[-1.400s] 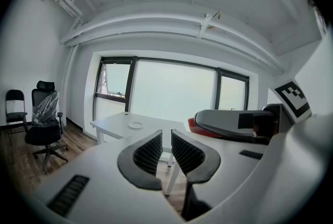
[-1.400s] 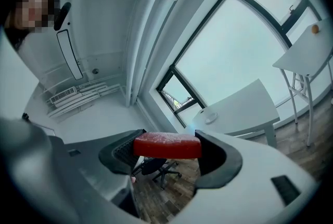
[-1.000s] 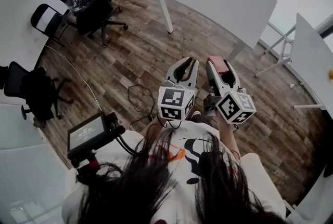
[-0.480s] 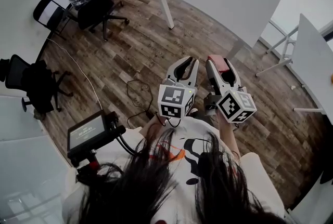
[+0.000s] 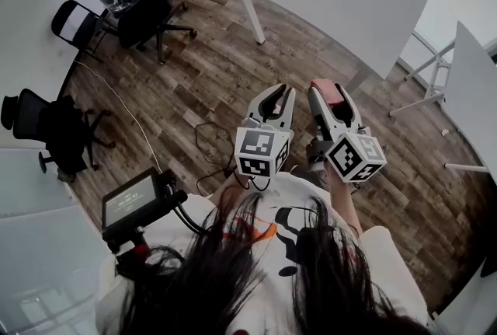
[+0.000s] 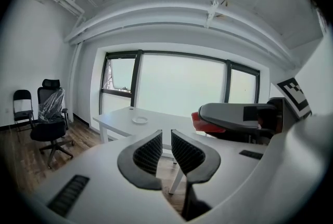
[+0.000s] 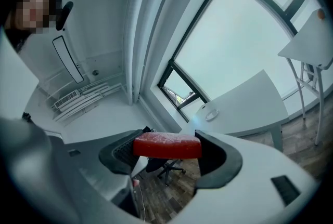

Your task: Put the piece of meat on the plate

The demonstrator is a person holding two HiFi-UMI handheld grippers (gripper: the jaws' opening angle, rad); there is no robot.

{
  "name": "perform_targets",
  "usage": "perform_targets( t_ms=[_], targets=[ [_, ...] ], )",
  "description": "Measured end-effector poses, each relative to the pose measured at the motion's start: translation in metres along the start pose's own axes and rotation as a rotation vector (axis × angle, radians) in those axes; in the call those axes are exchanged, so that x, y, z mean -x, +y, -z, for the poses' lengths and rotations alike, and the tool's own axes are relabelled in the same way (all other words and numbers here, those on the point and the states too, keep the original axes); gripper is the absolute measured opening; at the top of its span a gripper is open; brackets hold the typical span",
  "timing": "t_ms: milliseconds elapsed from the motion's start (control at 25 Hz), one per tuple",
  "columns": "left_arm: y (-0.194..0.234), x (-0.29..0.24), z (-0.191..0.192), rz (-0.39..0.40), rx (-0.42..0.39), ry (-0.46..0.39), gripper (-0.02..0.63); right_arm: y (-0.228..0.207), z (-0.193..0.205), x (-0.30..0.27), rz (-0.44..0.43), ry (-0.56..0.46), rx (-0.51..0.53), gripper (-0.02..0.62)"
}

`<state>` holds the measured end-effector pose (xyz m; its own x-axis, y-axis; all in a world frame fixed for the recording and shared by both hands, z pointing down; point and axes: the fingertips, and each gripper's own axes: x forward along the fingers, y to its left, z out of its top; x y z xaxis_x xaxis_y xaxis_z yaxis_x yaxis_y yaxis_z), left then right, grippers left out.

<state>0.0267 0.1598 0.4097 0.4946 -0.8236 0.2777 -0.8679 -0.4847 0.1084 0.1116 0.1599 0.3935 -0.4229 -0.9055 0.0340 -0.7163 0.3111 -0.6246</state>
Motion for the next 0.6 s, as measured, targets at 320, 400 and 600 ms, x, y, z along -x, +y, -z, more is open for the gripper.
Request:
perform_targets(
  t_ms=[320, 400, 600],
  targets=[
    [0.079, -0.097, -0.024, 0.038, 0.007, 0.027, 0.058, -0.024, -0.014, -0.117, 0.038, 0.015, -0.009, 0.325],
    [0.099, -0.118, -0.035, 0.054, 0.010, 0.030, 0.058, -0.027, -0.021, -0.144, 0.052, 0.008, -0.008, 0.324],
    [0.157, -0.163, -0.063, 0.074, 0.029, 0.024, 0.058, -0.029, -0.033, -0.214, 0.084, -0.002, -0.009, 0.325]
  ],
)
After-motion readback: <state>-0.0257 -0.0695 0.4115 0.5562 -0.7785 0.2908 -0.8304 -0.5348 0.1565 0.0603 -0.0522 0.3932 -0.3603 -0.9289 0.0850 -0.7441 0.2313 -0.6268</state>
